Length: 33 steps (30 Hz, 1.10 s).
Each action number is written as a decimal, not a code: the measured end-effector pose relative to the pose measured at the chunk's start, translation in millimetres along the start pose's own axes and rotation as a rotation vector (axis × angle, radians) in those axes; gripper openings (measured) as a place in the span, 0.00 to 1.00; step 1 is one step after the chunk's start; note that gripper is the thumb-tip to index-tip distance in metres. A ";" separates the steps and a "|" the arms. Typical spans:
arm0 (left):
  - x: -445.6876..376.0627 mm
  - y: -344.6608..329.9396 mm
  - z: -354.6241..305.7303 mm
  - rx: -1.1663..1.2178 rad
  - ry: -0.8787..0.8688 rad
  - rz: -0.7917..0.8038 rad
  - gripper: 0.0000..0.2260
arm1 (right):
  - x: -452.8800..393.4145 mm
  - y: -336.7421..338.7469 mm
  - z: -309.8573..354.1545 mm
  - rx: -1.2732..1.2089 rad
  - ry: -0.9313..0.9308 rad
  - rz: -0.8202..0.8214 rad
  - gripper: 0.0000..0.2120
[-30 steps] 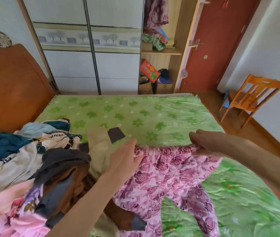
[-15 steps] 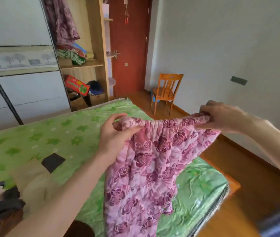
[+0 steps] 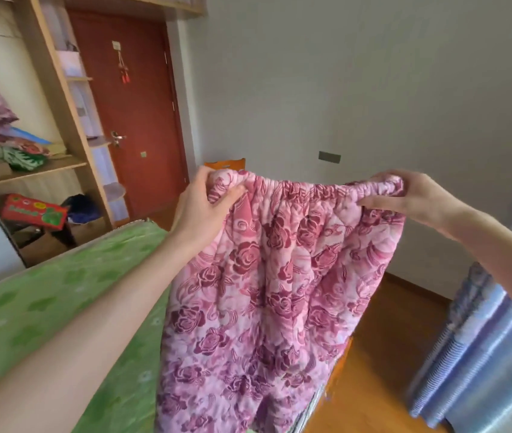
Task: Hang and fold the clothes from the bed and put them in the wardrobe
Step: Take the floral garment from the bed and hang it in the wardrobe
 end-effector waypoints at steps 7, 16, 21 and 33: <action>-58.1 -112.6 -27.9 0.231 0.091 -0.092 0.17 | -27.6 56.7 -67.3 -0.337 -0.071 -0.209 0.34; -134.1 -220.1 -11.0 0.387 0.217 -0.020 0.16 | -90.1 115.3 -114.5 -0.392 0.013 -0.221 0.16; -198.6 -277.2 35.0 0.054 0.080 0.152 0.14 | -151.2 127.5 -159.8 -0.431 0.004 -0.226 0.19; -352.6 -426.3 103.2 0.431 0.169 0.235 0.22 | -312.5 165.9 -254.4 -0.300 -0.146 -0.392 0.32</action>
Point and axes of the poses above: each hand's wrist, its own x-axis away from the middle knuckle, its own y-axis out of the back of the hand, z = x × y, the point moved 1 cm from there along -x, towards the middle knuckle, and after that the axes turned 9 degrees about x, right-handed, at the moved point
